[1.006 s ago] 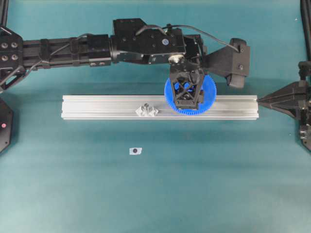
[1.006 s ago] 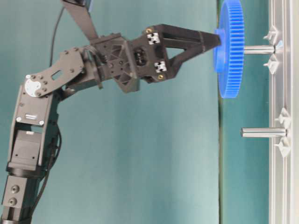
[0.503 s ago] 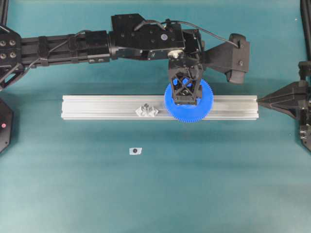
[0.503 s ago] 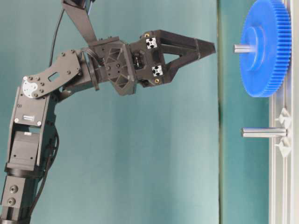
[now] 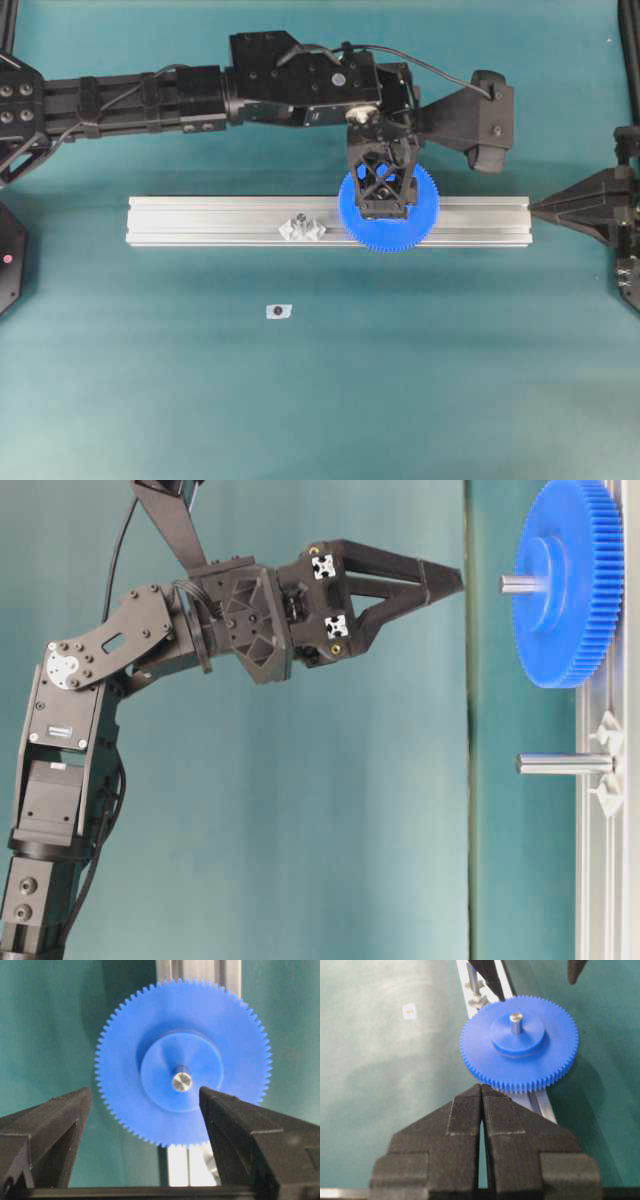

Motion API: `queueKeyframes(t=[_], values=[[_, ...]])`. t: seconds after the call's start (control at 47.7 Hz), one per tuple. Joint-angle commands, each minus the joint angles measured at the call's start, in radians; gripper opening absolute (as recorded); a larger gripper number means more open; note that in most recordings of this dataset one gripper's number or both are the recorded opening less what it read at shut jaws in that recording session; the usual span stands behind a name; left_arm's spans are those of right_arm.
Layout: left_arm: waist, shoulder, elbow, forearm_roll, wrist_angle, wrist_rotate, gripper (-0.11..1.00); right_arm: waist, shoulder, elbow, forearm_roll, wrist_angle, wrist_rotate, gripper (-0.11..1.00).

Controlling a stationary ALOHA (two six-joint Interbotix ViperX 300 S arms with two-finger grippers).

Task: Find the location of the shaft and insert the large gear.
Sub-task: 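Lower the gear onto the shaft and open the left gripper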

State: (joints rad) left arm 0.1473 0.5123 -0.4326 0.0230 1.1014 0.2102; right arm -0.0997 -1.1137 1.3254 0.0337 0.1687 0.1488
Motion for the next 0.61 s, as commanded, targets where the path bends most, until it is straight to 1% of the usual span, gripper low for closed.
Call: queueKeyframes(t=[0.0, 0.231, 0.419, 0.587], values=[[-0.005, -0.058, -0.026, 0.003, -0.005, -0.005, 0.83, -0.003, 0.006, -0.011, -0.002, -0.006, 0.009, -0.01], [-0.017, -0.067, -0.028, 0.003, -0.005, -0.006, 0.85, -0.003, 0.006, -0.011, -0.002, -0.006, 0.009, -0.01], [-0.025, -0.072, -0.031, 0.003, -0.003, -0.008, 0.9, -0.003, 0.006, -0.011, -0.002, -0.008, 0.009, -0.01], [-0.026, -0.08, -0.034, 0.003, -0.003, -0.008, 0.9, -0.003, 0.006, -0.011, 0.0, -0.008, 0.009, -0.01]])
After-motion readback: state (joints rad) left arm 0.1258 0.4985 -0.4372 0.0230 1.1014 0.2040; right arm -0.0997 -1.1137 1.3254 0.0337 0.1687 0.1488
